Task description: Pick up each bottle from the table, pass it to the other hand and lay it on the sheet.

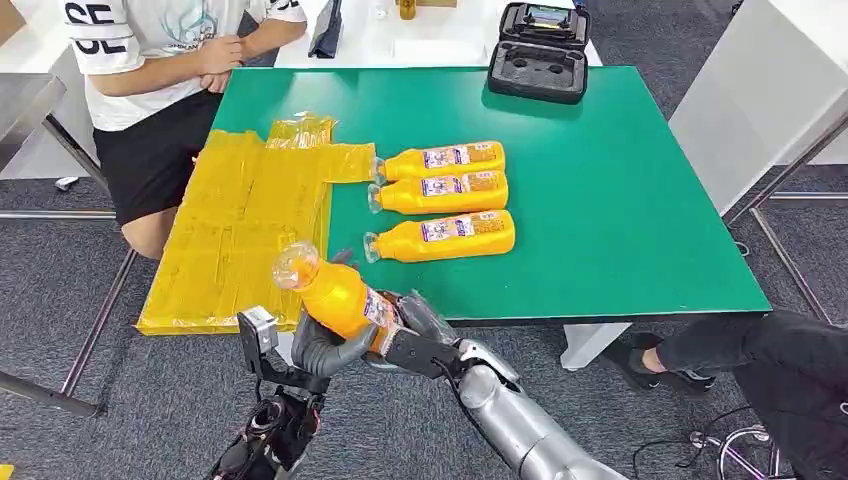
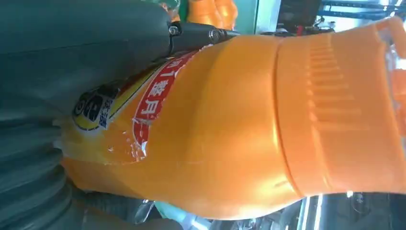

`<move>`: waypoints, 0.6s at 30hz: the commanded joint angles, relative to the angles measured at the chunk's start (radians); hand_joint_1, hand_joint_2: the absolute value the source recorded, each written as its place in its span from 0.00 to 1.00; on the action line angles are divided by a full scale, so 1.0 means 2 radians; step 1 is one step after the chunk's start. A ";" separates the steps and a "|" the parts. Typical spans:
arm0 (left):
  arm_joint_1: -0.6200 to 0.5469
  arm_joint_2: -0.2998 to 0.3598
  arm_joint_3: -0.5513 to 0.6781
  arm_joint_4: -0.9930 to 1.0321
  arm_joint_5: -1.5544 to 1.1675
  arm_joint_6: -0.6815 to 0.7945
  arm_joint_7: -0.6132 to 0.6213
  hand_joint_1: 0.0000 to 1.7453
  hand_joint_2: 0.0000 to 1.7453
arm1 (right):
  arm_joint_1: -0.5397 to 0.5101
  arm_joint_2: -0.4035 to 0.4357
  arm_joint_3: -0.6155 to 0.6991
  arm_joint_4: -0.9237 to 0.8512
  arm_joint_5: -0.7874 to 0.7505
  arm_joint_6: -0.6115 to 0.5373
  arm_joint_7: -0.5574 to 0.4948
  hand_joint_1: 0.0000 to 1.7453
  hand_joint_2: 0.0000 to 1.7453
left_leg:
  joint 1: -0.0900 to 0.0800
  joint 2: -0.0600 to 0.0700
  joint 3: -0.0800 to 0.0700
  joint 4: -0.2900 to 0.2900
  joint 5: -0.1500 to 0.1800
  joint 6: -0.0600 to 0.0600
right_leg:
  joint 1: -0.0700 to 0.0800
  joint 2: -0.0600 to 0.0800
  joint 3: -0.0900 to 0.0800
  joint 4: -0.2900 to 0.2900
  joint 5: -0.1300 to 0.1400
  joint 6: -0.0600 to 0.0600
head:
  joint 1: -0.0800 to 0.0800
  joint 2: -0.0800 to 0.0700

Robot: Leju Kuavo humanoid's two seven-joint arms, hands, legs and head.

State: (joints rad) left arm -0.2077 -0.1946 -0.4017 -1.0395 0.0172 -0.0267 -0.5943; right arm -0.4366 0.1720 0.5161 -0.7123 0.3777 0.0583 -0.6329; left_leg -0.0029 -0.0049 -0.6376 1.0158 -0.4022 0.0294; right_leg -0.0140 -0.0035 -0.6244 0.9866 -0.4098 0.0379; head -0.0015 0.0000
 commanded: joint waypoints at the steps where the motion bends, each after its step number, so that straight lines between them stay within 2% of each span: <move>1: -0.034 -0.002 -0.025 0.037 -0.005 0.008 -0.009 1.00 1.00 | -0.015 0.013 0.049 0.054 0.004 0.010 0.003 0.98 1.00 | 0.000 0.000 0.002 0.000 -0.001 -0.001 | 0.000 0.000 0.002 0.000 -0.001 -0.001 | 0.000 0.000; 11: -0.034 -0.003 -0.018 0.034 -0.021 0.043 -0.022 1.00 1.00 | -0.014 0.012 0.046 0.054 0.005 0.016 0.005 0.99 1.00 | 0.000 0.000 0.002 0.000 -0.001 -0.001 | 0.000 0.000 0.002 0.000 -0.001 -0.001 | 0.000 0.000; 14: -0.030 -0.001 -0.016 0.029 -0.019 0.041 -0.025 1.00 1.00 | -0.018 0.012 0.048 0.059 0.006 0.019 0.004 0.95 1.00 | 0.000 0.000 0.002 0.000 -0.001 -0.001 | 0.000 -0.001 0.002 0.000 -0.001 -0.001 | 0.000 0.000; 15: -0.030 -0.001 -0.016 0.029 -0.018 0.041 -0.025 1.00 1.00 | -0.019 0.012 0.048 0.060 0.005 0.019 0.003 0.87 1.00 | 0.000 0.000 0.001 0.000 0.000 -0.001 | 0.000 -0.001 0.001 0.000 0.000 0.000 | 0.000 0.000; 16: -0.029 0.000 -0.016 0.028 -0.018 0.040 -0.025 1.00 1.00 | -0.019 0.012 0.048 0.062 0.006 0.017 0.002 0.50 1.00 | 0.001 0.000 0.003 0.000 -0.001 -0.001 | 0.001 -0.001 0.003 0.000 -0.001 -0.001 | 0.000 0.000; 17: -0.028 0.000 -0.015 0.026 -0.017 0.040 -0.026 1.00 1.00 | -0.019 0.013 0.047 0.062 0.005 0.011 -0.001 0.00 1.00 | 0.000 0.000 0.002 0.000 -0.001 -0.001 | 0.000 0.000 0.002 0.000 -0.001 -0.001 | 0.000 0.000; 18: -0.027 0.000 -0.013 0.024 -0.017 0.041 -0.026 1.00 1.00 | -0.019 0.016 0.042 0.060 0.001 0.006 -0.002 0.00 1.00 | 0.001 0.000 0.003 0.000 -0.001 -0.001 | 0.001 0.000 0.003 0.000 -0.001 -0.001 | 0.000 0.000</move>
State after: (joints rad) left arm -0.2071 -0.1968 -0.4025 -1.0273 -0.0195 0.0595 -0.6485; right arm -0.4541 0.1865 0.5360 -0.6748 0.3727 0.0763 -0.6264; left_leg -0.0028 -0.0047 -0.6375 1.0158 -0.4022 0.0294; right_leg -0.0140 -0.0034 -0.6245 0.9866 -0.4098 0.0379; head -0.0015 0.0000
